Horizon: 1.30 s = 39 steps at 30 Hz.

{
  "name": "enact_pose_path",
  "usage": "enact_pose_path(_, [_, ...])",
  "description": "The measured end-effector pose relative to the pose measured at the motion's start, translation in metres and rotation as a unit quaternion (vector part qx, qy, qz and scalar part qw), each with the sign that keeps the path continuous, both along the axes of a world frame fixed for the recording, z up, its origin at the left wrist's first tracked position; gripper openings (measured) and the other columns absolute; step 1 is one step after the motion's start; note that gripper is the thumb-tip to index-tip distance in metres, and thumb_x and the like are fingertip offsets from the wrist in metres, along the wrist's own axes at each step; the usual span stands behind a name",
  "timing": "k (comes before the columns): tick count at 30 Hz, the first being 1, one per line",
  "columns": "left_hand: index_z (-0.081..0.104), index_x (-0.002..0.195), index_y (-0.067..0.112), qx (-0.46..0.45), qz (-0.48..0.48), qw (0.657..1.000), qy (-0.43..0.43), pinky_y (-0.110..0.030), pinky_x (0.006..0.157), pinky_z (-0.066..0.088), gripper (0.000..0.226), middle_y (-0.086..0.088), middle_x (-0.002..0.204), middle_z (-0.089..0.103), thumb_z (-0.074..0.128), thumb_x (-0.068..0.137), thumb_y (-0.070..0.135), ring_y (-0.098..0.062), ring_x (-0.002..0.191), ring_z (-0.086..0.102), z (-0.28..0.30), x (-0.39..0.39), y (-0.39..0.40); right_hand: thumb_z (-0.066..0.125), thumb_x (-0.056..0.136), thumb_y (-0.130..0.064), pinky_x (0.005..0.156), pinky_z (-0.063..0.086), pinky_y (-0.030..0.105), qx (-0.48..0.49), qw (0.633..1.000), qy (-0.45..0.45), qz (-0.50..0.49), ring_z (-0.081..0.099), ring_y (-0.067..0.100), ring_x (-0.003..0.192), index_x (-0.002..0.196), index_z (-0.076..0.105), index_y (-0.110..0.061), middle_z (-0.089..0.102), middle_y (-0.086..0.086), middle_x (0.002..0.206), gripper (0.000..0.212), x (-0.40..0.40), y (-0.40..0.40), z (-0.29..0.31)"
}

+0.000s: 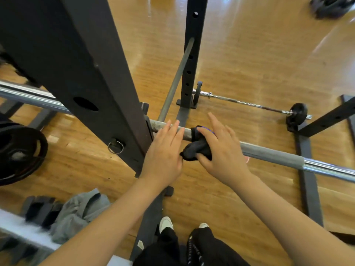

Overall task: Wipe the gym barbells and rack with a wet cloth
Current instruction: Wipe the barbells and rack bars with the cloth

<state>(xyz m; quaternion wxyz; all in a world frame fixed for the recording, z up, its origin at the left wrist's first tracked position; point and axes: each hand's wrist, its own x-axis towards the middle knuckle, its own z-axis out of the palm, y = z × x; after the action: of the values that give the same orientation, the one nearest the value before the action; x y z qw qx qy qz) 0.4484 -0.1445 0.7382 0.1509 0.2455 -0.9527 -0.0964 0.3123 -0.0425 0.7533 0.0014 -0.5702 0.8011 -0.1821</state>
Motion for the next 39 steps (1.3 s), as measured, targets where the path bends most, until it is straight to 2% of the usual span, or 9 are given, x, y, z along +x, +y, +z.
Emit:
enact_pose_path(2, [0.048, 0.130, -0.006, -0.002, 0.007, 1.000, -0.026, -0.049, 0.109, 0.032, 0.068, -0.022, 0.138, 0.047, 0.068, 0.066, -0.001, -0.038, 0.133, 0.038, -0.001, -0.001, -0.002, 0.075, 0.076, -0.032, 0.084, 0.044, 0.037, 0.043, 0.998, -0.028, -0.041, 0.059, 0.029, 0.106, 0.140, 0.041, -0.010, 0.060, 0.009, 0.122, 0.076, 0.001, -0.013, 0.009])
enact_pose_path(6, [0.042, 0.135, -0.006, -0.019, 0.015, 0.998, -0.064, -0.048, 0.108, 0.032, 0.072, -0.023, 0.140, 0.044, 0.067, 0.069, 0.002, -0.039, 0.134, 0.036, -0.003, 0.000, -0.001, 0.067, 0.078, -0.013, 0.065, 0.037, 0.033, 0.060, 0.997, 0.048, -0.015, 0.063, 0.029, 0.087, 0.108, 0.059, -0.015, 0.067, 0.002, 0.095, 0.031, -0.002, -0.022, 0.007])
enact_pose_path(12, [0.033, 0.142, -0.003, -0.022, 0.006, 0.995, -0.094, -0.039, 0.112, 0.022, 0.078, -0.018, 0.148, 0.036, 0.066, 0.072, 0.006, -0.032, 0.139, 0.029, 0.000, 0.012, -0.008, 0.058, 0.065, 0.007, 0.086, 0.043, 0.027, -0.219, 0.969, -0.021, -0.113, 0.058, 0.019, 0.093, 0.090, 0.074, -0.002, 0.072, 0.012, 0.092, 0.031, -0.007, 0.048, -0.016])
enact_pose_path(16, [0.035, 0.141, -0.004, -0.020, -0.005, 0.994, -0.106, -0.041, 0.112, 0.026, 0.077, -0.020, 0.146, 0.038, 0.066, 0.070, 0.005, -0.034, 0.138, 0.031, 0.000, 0.013, -0.008, 0.063, 0.069, 0.006, 0.081, 0.043, 0.035, -0.211, 0.969, 0.008, -0.127, 0.054, 0.024, 0.091, 0.096, 0.071, 0.003, 0.068, 0.015, 0.095, 0.028, -0.012, 0.044, -0.008])
enact_pose_path(20, [0.044, 0.135, -0.007, -0.030, -0.026, 0.995, -0.091, -0.047, 0.109, 0.028, 0.072, -0.023, 0.139, 0.045, 0.067, 0.067, 0.002, -0.038, 0.133, 0.038, 0.003, 0.003, -0.006, 0.078, 0.064, -0.019, 0.098, 0.036, 0.045, -0.048, 0.992, 0.031, -0.112, 0.052, 0.032, 0.115, 0.117, 0.059, -0.005, 0.059, 0.012, 0.120, 0.057, 0.002, 0.020, -0.022])
enact_pose_path(24, [0.048, 0.131, -0.007, -0.059, -0.042, 0.993, -0.088, -0.045, 0.107, 0.025, 0.070, -0.023, 0.136, 0.049, 0.070, 0.065, 0.000, -0.040, 0.130, 0.042, 0.005, -0.005, -0.003, 0.066, 0.074, -0.039, 0.091, 0.039, 0.039, -0.084, 0.986, 0.069, -0.126, 0.061, 0.025, 0.101, 0.112, 0.063, -0.008, 0.066, 0.005, 0.110, 0.049, 0.001, 0.016, -0.024])
enact_pose_path(33, [-0.008, 0.150, 0.008, -0.144, -0.065, 0.970, -0.186, -0.041, 0.114, -0.010, 0.083, -0.008, 0.159, 0.000, 0.048, 0.095, 0.036, -0.026, 0.146, -0.005, 0.016, -0.041, -0.019, 0.051, 0.086, -0.012, 0.086, 0.043, 0.037, -0.203, 0.969, 0.077, -0.116, 0.065, 0.031, 0.096, 0.105, 0.070, -0.001, 0.069, 0.013, 0.107, 0.029, -0.032, 0.062, -0.038])
enact_pose_path(36, [0.000, 0.151, 0.009, -0.139, -0.044, 0.966, -0.213, -0.042, 0.116, -0.003, 0.082, -0.009, 0.158, 0.008, 0.054, 0.093, 0.032, -0.027, 0.146, 0.002, 0.013, -0.047, -0.035, 0.055, 0.086, -0.013, 0.080, 0.045, 0.037, -0.216, 0.968, 0.073, -0.101, 0.066, 0.030, 0.089, 0.098, 0.071, 0.000, 0.071, 0.013, 0.100, 0.024, -0.017, 0.029, -0.033])
enact_pose_path(39, [0.041, 0.140, 0.004, -0.137, -0.056, 0.972, -0.181, -0.041, 0.111, 0.028, 0.073, -0.014, 0.142, 0.046, 0.075, 0.076, 0.012, -0.030, 0.135, 0.038, 0.005, -0.050, -0.041, 0.071, 0.079, -0.013, 0.077, 0.052, 0.037, -0.165, 0.982, 0.081, -0.049, 0.067, 0.028, 0.090, 0.103, 0.070, -0.002, 0.071, 0.011, 0.101, 0.027, -0.001, -0.004, -0.033])
